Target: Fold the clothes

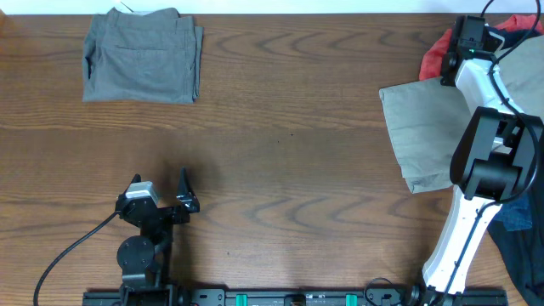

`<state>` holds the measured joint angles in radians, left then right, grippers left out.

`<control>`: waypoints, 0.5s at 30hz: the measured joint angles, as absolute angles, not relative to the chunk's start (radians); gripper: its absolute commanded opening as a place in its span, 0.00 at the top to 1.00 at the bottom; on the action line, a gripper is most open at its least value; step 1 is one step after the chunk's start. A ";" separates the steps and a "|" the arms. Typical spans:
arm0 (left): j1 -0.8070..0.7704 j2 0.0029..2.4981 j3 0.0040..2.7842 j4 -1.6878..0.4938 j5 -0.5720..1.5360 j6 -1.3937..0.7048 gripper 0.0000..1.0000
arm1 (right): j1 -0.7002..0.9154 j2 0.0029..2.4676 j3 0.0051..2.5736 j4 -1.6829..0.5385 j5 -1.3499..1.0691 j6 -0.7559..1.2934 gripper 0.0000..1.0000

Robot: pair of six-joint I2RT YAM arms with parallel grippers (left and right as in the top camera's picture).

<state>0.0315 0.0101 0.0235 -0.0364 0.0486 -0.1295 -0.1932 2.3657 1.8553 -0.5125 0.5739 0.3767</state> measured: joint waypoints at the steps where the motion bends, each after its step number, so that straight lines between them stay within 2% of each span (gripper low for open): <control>1: 0.031 0.010 0.023 -0.036 0.049 -0.130 0.02 | -0.195 2.366 1.855 -0.516 0.577 0.381 0.40; 8: 0.031 0.010 0.023 -0.036 0.049 -0.130 0.02 | -0.218 2.366 1.855 -0.540 0.579 0.391 0.88; 10: 0.031 0.010 0.023 -0.036 0.049 -0.130 0.02 | -0.220 2.366 1.855 -0.541 0.580 0.392 0.99; 15: 0.031 0.010 0.023 -0.036 0.049 -0.130 0.02 | -0.220 2.366 1.855 -0.543 0.582 0.400 0.99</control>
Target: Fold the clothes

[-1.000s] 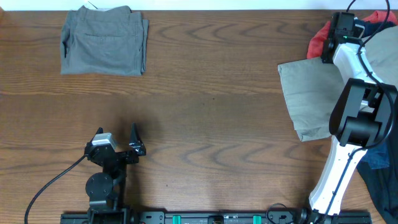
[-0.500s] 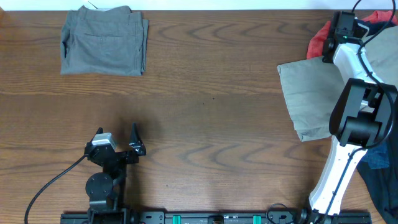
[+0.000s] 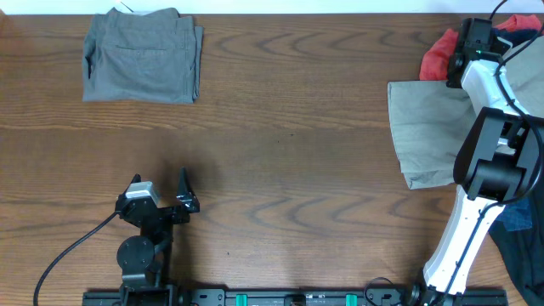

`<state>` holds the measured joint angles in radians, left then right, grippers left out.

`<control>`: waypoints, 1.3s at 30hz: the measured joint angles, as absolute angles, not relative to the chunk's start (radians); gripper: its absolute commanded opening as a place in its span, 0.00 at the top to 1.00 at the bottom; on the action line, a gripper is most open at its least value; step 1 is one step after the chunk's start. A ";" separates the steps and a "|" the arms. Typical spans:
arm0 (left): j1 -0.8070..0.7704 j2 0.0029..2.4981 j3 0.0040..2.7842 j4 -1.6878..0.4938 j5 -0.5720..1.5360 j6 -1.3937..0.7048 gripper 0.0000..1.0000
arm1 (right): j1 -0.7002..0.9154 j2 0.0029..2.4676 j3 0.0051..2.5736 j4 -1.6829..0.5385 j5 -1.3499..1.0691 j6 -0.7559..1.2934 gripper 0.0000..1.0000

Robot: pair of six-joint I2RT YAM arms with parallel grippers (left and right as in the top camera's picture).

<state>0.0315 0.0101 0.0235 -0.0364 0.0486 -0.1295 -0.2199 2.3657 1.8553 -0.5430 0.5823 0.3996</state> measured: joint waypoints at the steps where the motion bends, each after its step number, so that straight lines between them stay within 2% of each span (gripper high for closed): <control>1: 0.031 0.010 0.023 -0.036 0.049 -0.130 0.02 | -0.220 2.366 1.855 -0.543 0.583 0.400 0.99; 7: 0.031 0.010 0.023 -0.036 0.049 -0.130 0.02 | -0.220 2.331 1.854 -0.556 0.582 0.400 0.99; 17: 0.031 0.010 0.023 -0.036 0.049 -0.130 0.02 | -0.221 2.040 1.848 -0.586 0.610 0.400 0.99; 25: 0.031 0.010 0.023 -0.036 0.049 -0.130 0.02 | -0.214 1.929 1.848 -0.625 0.617 0.400 0.99; 39: 0.031 0.010 0.023 -0.036 0.049 -0.130 0.02 | -0.042 1.752 1.844 -0.540 0.620 0.360 0.99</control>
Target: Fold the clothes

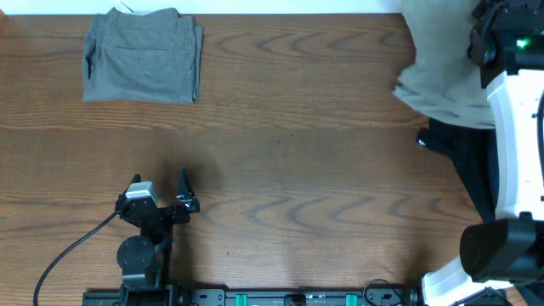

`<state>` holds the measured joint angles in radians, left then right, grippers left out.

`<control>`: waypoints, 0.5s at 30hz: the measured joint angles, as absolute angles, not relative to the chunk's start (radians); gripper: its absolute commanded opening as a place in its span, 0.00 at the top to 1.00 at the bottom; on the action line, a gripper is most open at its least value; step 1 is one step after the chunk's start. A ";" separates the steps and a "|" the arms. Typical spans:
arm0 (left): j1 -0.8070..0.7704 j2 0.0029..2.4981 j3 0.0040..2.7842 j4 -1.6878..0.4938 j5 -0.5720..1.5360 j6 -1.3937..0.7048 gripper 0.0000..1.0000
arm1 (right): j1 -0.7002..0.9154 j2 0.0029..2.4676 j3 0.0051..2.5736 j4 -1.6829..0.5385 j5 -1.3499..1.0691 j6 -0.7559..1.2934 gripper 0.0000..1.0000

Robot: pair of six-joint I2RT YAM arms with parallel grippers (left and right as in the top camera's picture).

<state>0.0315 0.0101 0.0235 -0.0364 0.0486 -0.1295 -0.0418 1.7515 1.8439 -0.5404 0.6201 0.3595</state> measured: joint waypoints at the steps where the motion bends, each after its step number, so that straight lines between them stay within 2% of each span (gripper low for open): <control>1: 0.031 0.010 0.023 -0.036 0.049 -0.130 0.02 | -0.031 1.746 1.844 -0.531 0.622 0.352 0.99; 8: 0.031 0.010 0.023 -0.036 0.049 -0.130 0.02 | 0.059 1.734 1.844 -0.490 0.647 0.263 0.99; 15: 0.031 0.010 0.023 -0.037 0.049 -0.130 0.02 | 0.051 1.737 1.843 -0.574 0.675 0.239 0.99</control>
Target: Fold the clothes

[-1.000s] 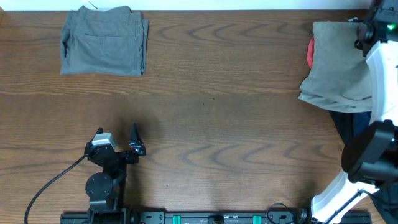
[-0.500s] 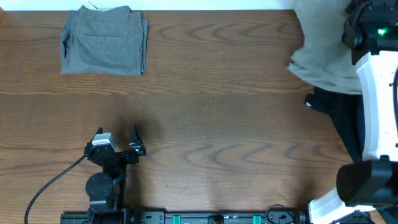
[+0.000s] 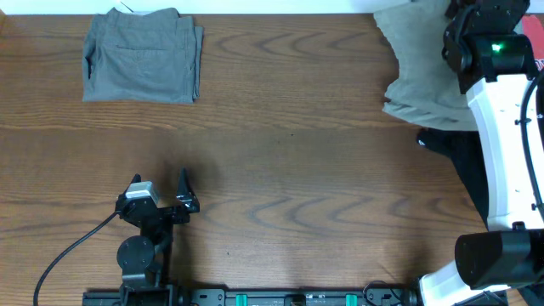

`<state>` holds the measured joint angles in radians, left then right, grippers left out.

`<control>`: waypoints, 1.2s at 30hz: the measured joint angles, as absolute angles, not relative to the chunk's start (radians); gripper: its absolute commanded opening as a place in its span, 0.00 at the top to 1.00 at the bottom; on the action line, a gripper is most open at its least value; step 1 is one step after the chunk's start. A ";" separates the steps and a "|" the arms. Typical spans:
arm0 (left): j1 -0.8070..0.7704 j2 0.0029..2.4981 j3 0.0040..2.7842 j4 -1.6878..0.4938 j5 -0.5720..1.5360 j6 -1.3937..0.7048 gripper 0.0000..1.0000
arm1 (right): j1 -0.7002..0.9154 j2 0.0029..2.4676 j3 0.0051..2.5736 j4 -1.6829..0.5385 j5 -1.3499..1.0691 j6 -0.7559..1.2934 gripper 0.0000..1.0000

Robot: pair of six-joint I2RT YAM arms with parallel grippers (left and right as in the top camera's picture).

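A khaki garment (image 3: 416, 68) hangs bunched at the far right of the overhead view, lifted off the table. My right gripper (image 3: 453, 38) is raised high beside it and shut on it; its fingers are mostly hidden by the wrist. A grey garment (image 3: 143, 58) lies folded at the far left corner. My left gripper (image 3: 187, 194) rests open near the front left, with nothing in it.
A black cloth (image 3: 459, 144) lies at the right edge under the lifted garment. A bit of red cloth (image 3: 539, 66) shows at the right border. A cable (image 3: 76, 246) runs from the left arm's base over the brown wooden table (image 3: 289, 170).
The right gripper and the hanging khaki garment have shifted a little to the left and toward the table's middle. The left arm and the folded grey garment have not moved.
The khaki garment first lay flat at the right edge, with my right gripper at its far corner by the red cloth. It then sat slightly further right. Later it hung lifted from the gripper, uncovering a black cloth, and now hangs further left.
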<state>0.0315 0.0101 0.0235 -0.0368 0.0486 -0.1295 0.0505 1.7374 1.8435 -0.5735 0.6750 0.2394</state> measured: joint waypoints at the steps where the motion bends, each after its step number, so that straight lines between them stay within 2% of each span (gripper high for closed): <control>1: 0.031 0.010 0.023 -0.036 0.049 -0.130 0.02 | 0.044 1.742 1.843 -0.582 0.688 0.237 0.99; 5: 0.031 0.010 0.023 -0.036 0.049 -0.130 0.02 | -0.016 1.779 1.843 -0.611 0.735 0.236 0.99; 11: 0.031 0.010 0.023 -0.036 0.049 -0.130 0.02 | -0.187 1.864 1.841 -0.670 0.786 0.282 0.99; 15: 0.031 0.010 0.023 -0.036 0.049 -0.130 0.02 | -0.262 1.863 1.839 -0.689 0.757 0.312 0.93; 17: 0.031 0.010 0.023 -0.036 0.049 -0.130 0.02 | -0.273 1.862 1.839 -0.694 0.725 0.322 0.86; 18: 0.031 0.010 0.023 -0.036 0.049 -0.130 0.02 | -0.273 1.862 1.839 -0.696 0.702 0.327 0.78; 19: 0.031 0.010 0.023 -0.036 0.049 -0.130 0.02 | -0.270 1.861 1.839 -0.695 0.676 0.327 0.63; 23: 0.031 0.010 0.023 -0.036 0.049 -0.130 0.02 | -0.251 1.850 1.839 -0.696 0.585 0.331 0.60; 28: 0.031 0.010 0.023 -0.036 0.049 -0.130 0.02 | -0.226 1.837 1.839 -0.708 0.505 0.339 0.45; 32: 0.031 0.010 0.023 -0.036 0.049 -0.130 0.02 | -0.216 1.836 1.839 -0.745 0.422 0.340 0.36; 36: 0.031 0.010 0.023 -0.037 0.049 -0.130 0.02 | -0.207 1.842 1.839 -0.773 0.326 0.312 0.35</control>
